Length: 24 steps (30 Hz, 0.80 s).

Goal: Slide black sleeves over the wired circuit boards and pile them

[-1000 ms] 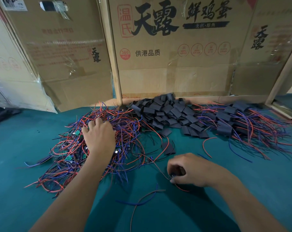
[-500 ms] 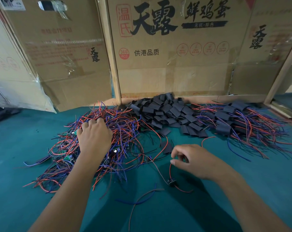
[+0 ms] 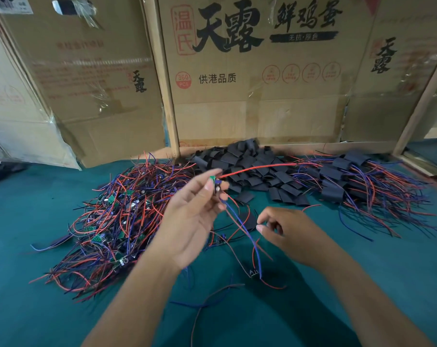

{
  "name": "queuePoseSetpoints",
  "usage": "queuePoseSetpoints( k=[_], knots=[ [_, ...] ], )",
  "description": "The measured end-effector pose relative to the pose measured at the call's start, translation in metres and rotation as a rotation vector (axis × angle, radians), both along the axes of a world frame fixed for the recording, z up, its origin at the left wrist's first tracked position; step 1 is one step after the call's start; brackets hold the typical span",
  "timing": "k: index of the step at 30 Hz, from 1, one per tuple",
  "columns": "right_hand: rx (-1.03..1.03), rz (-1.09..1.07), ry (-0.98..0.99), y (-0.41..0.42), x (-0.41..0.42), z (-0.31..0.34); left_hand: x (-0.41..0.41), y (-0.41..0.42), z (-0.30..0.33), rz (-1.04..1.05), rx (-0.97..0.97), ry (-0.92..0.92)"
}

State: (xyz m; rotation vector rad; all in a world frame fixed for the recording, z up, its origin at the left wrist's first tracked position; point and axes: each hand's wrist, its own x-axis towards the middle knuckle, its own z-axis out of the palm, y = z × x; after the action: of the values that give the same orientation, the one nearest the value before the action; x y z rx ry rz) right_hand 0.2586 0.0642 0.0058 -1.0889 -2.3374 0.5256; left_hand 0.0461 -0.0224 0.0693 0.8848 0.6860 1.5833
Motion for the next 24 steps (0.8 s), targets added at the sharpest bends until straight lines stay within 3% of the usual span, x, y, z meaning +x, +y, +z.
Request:
queuePoseSetpoints(
  k=[4,12,18,24],
  knots=[
    [0.010,-0.003,0.050,0.002,0.000,0.001,0.009,0.008,-0.029,-0.050,-0.108,-0.163],
    [0.013,-0.040,0.030,0.002,0.002,0.000,0.003,0.019,-0.047,0.106,-0.236,-0.144],
    [-0.044,-0.167,0.021,0.008,0.006,-0.005,0.000,0.022,-0.056,0.011,-0.278,-0.394],
    [-0.090,-0.284,0.021,0.020,-0.006,-0.002,0.003,0.026,-0.070,-0.012,-0.279,-0.419]
  ],
)
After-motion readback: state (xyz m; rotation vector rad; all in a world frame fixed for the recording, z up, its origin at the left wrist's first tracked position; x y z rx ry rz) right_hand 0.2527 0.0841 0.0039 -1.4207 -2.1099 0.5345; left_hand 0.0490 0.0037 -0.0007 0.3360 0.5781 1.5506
